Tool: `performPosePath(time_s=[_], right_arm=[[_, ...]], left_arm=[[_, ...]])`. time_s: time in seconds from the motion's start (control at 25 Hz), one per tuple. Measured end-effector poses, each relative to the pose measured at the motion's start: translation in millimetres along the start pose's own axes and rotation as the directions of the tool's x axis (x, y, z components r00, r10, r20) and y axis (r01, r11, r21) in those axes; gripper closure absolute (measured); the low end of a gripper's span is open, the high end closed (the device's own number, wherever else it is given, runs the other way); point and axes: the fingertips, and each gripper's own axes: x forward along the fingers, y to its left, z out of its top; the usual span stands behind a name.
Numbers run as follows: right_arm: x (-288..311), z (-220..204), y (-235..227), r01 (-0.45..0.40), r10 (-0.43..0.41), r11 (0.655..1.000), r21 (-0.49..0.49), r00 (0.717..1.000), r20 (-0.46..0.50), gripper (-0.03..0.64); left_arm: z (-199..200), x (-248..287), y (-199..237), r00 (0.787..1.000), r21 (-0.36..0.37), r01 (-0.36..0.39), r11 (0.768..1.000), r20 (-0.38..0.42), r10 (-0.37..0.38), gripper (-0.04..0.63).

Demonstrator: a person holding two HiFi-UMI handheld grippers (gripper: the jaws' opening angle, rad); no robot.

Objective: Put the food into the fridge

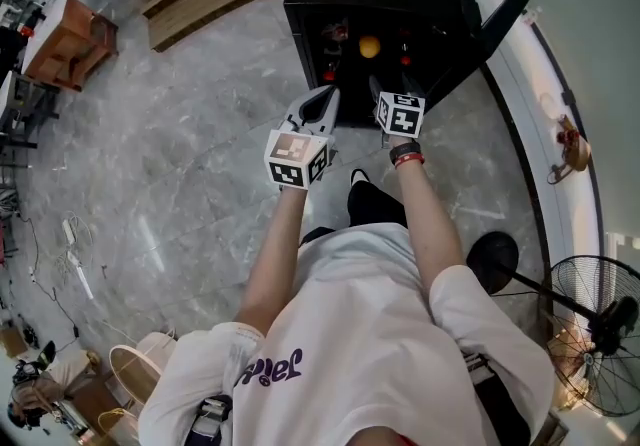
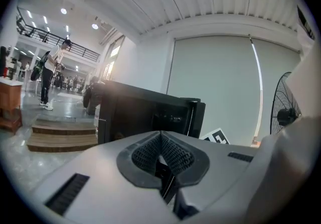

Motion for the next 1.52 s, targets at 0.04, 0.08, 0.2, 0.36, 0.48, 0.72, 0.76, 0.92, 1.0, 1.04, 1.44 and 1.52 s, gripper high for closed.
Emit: performPosePath(time_s=[0.04, 0.08, 0.2, 0.36, 0.48, 0.72, 0.76, 0.92, 1.0, 1.04, 1.44, 1.52], right_arm=[[-6.2, 1.7, 0.8, 0.002, -0.002, 1.0, -0.002, 1.0, 0.004, 0.275], [-12.1, 3.3, 1.0, 0.005, -0.005, 1.0, -0.002, 1.0, 0.008, 0.276], [-28.9, 7.5, 1.8, 0.011, -0.011, 1.0, -0.002, 1.0, 0.024, 0.288], [-50.6, 10.8, 5.8, 0.009, -0.009, 1.0, 0.005, 0.999, 0.042, 0.305], [-63.9, 10.7, 6.3, 0.011, -0.012, 1.0, 0.019, 0.999, 0.053, 0.325], [-96.9, 12.7, 9.4, 0.022, -0.024, 0.999, 0.038, 0.998, 0.051, 0.388], [-101.2, 14.4, 9.7, 0.022, -0.024, 0.999, 0.031, 0.998, 0.053, 0.402], [-119.2, 22.3, 6.4, 0.025, -0.026, 1.0, 0.016, 0.997, 0.072, 0.43], [-127.9, 28.0, 5.0, 0.028, -0.03, 0.999, 0.017, 0.996, 0.083, 0.44], [-131.7, 31.4, 4.8, 0.029, -0.031, 0.999, 0.021, 0.996, 0.088, 0.443], [-147.7, 70.9, -0.7, -0.012, 0.007, 0.999, 0.038, 0.991, 0.133, 0.506], [-145.4, 78.8, -1.7, -0.02, 0.015, 0.999, 0.034, 0.991, 0.134, 0.514]], left_arm=[[1.6, -3.0, -2.3, 1.0, 0.001, 0.004, 1.0, 0.001, -0.004, 0.577], [2.3, -5.4, -4.5, 1.0, 0.003, 0.009, 1.0, 0.002, -0.009, 0.577], [3.3, -12.7, -10.1, 1.0, 0.007, 0.018, 1.0, 0.005, -0.018, 0.577], [5.5, -21.6, -15.5, 1.0, 0.018, 0.023, 1.0, 0.005, -0.023, 0.577], [6.6, -23.9, -17.4, 1.0, 0.033, 0.026, 0.999, 0.005, -0.026, 0.577], [10.7, -35.4, -16.5, 1.0, 0.046, 0.022, 0.999, 0.0, -0.022, 0.577], [11.3, -36.6, -15.3, 1.0, 0.046, 0.019, 0.999, 0.0, -0.019, 0.577], [6.1, -36.5, -15.3, 1.0, 0.047, 0.018, 0.999, -0.005, -0.018, 0.577], [4.9, -35.3, -15.7, 1.0, 0.051, 0.022, 0.998, -0.009, -0.022, 0.577], [6.4, -34.7, -15.7, 1.0, 0.053, 0.023, 0.998, -0.01, -0.023, 0.577], [24.8, -17.6, -20.7, 1.0, 0.082, 0.029, 0.996, -0.011, -0.029, 0.577], [30.2, -12.7, -16.0, 1.0, 0.078, 0.016, 0.997, -0.016, -0.015, 0.577]])
